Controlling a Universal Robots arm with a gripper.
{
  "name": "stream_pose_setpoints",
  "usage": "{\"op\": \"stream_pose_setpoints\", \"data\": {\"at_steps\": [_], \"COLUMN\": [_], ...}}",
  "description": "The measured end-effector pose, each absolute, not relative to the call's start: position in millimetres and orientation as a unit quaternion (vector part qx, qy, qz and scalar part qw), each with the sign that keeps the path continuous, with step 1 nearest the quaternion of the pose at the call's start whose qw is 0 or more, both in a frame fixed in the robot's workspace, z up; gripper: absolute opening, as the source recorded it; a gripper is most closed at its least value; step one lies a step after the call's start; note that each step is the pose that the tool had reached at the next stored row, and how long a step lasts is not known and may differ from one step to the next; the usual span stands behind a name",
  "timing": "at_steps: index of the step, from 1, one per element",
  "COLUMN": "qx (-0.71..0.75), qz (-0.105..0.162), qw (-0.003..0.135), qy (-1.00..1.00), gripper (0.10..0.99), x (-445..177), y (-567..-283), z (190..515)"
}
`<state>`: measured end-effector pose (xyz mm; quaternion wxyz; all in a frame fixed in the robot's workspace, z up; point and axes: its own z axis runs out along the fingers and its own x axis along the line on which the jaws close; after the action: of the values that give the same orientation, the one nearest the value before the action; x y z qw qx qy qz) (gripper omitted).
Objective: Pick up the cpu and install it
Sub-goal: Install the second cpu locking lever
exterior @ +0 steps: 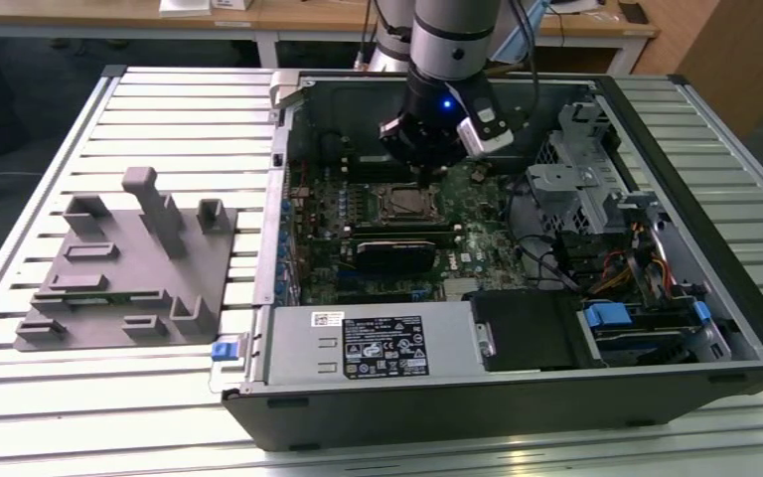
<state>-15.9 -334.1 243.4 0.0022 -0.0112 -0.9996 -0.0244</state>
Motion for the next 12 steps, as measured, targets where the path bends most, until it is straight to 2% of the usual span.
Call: {"op": "stream_pose_setpoints", "data": {"at_steps": [8, 12], "qx": [-0.011, -0.011], "qz": [-0.026, -0.039], "qw": [0.003, 0.007], "qy": [-1.0, -0.999], "gripper": [0.106, 0.106], "x": [-16, -15], "y": [-343, -350], "z": [243, 243]}}
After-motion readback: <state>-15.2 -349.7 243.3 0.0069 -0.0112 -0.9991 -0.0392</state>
